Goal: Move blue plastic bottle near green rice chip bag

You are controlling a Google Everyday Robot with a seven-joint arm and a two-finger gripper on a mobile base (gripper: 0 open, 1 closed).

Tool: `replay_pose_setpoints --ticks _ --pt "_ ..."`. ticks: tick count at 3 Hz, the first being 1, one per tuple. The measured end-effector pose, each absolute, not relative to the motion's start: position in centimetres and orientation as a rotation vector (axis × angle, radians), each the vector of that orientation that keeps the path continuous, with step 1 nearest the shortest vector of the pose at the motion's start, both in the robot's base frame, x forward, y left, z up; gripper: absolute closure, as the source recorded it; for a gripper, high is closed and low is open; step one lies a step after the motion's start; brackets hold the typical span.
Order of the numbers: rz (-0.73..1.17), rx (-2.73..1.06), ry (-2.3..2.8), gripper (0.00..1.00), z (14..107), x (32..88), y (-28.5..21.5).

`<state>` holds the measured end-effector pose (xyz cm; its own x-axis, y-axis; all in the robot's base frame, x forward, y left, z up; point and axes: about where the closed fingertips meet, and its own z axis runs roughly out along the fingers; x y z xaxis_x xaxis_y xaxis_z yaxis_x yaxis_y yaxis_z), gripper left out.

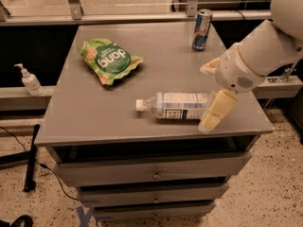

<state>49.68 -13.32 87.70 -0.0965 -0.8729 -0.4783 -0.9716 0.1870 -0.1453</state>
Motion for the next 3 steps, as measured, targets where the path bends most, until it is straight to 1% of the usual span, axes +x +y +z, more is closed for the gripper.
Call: replay_pose_setpoints --ticks 1,3 --pt "0.326 -1.732 2.035 0.17 86.1 48.4 -13.3" --pt "0.366 -1.686 2.070 0.64 84.1 48.1 -13.5"
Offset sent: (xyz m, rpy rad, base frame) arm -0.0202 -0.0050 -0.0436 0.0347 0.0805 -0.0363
